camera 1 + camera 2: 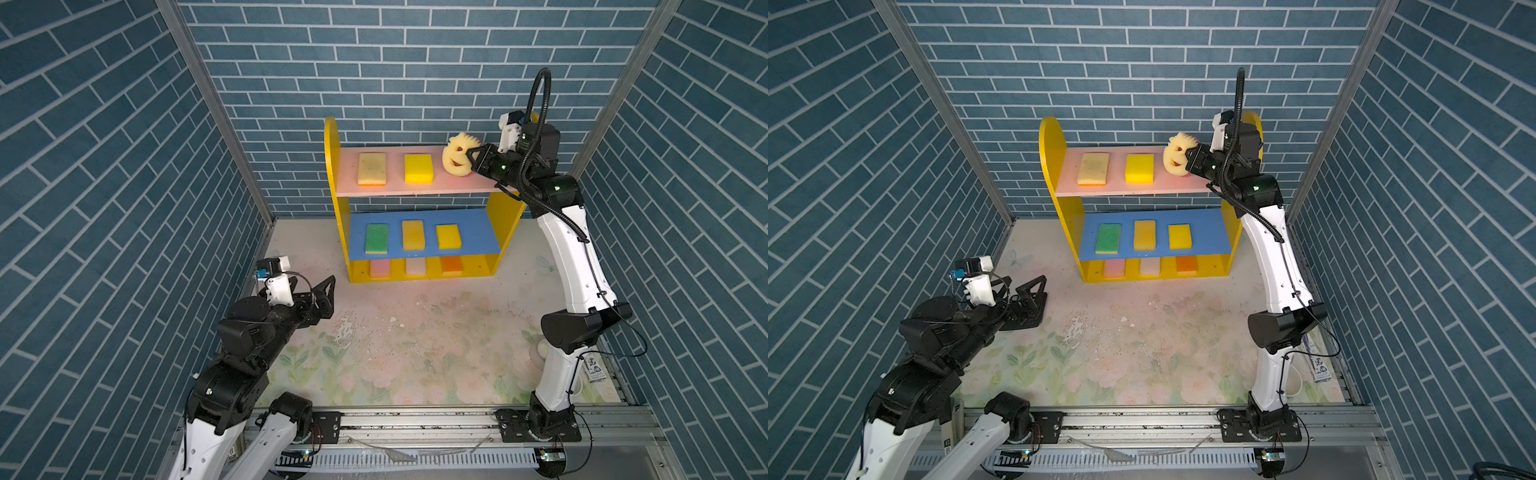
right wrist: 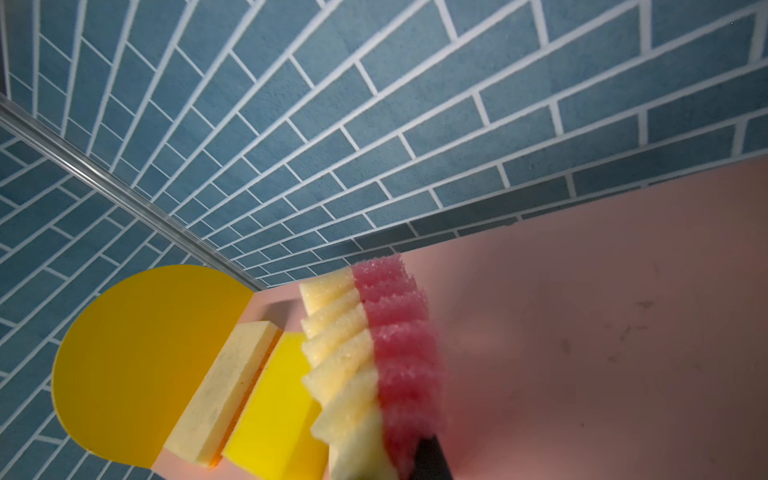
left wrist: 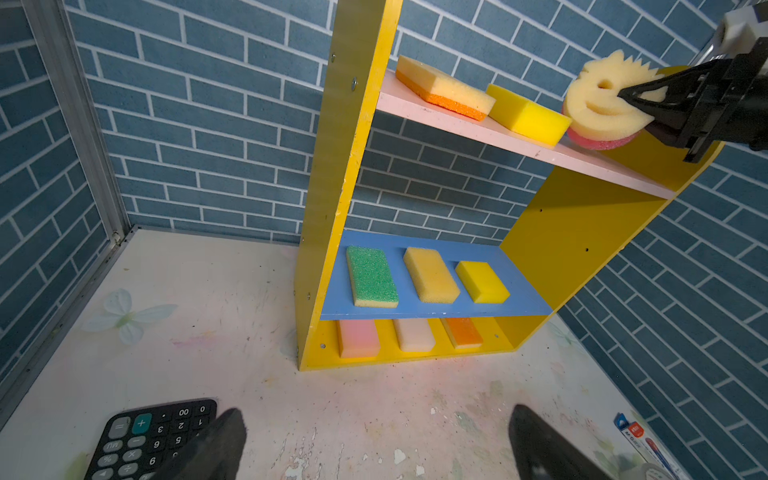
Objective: Place and organize the cleaning sponges onto the shelf
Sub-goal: 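Carry the smiley sponge up to the pink shelf with the right gripper while left withdraws, then lower the smiley sponge onto the pink shelf beside the yellow sponge, release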
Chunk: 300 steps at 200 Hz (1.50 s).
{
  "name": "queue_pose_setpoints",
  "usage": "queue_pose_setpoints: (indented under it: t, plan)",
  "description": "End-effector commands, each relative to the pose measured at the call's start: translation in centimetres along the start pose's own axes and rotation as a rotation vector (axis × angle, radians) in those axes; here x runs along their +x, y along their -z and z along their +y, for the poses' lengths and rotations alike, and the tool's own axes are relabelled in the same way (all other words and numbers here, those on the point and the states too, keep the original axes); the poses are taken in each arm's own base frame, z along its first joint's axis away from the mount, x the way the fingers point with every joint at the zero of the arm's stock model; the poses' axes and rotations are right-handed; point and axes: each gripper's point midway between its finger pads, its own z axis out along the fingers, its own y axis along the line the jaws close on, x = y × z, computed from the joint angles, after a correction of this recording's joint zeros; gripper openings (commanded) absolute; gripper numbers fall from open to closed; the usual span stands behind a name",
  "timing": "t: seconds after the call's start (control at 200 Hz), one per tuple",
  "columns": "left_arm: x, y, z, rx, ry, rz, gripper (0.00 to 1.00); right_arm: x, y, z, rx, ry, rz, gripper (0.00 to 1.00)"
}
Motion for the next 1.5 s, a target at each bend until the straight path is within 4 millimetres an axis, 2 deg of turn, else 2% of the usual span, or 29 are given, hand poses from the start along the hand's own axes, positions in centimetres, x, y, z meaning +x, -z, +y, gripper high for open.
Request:
queue_pose_setpoints:
  t: [0.0,0.2,0.465,0.745,1.005,1.31,1.495]
  plan:
    - [-0.5,0.0,0.3,-0.024,-0.027,-0.008,1.0,-1.6,1.0,0.7,-0.003,-0.039,-0.048,0.0]
    - [-0.3,-1.1,0.1,-0.013,-0.025,0.014,1.0,-0.2,1.1,-0.8,0.06,-0.062,-0.004,0.0]
    - [-0.5,-1.5,-0.2,-0.006,-0.025,0.016,1.0,1.2,1.9,-1.6,0.094,-0.109,0.026,0.27]
    - [-0.2,-1.2,-0.1,-0.003,-0.008,0.017,1.0,1.7,2.1,-1.6,0.086,-0.136,0.033,0.43]
    - [-0.2,-1.0,-0.2,0.002,0.001,0.016,1.0,1.1,1.6,-2.7,0.138,-0.09,-0.009,0.42]
    - [-0.2,-0.7,-0.1,-0.004,0.009,0.011,1.0,1.0,0.9,-3.3,0.16,-0.08,-0.011,0.54]
    - [-0.2,-0.7,-0.1,-0.002,0.009,0.01,1.0,0.5,1.0,-3.7,0.188,-0.061,-0.032,0.55]
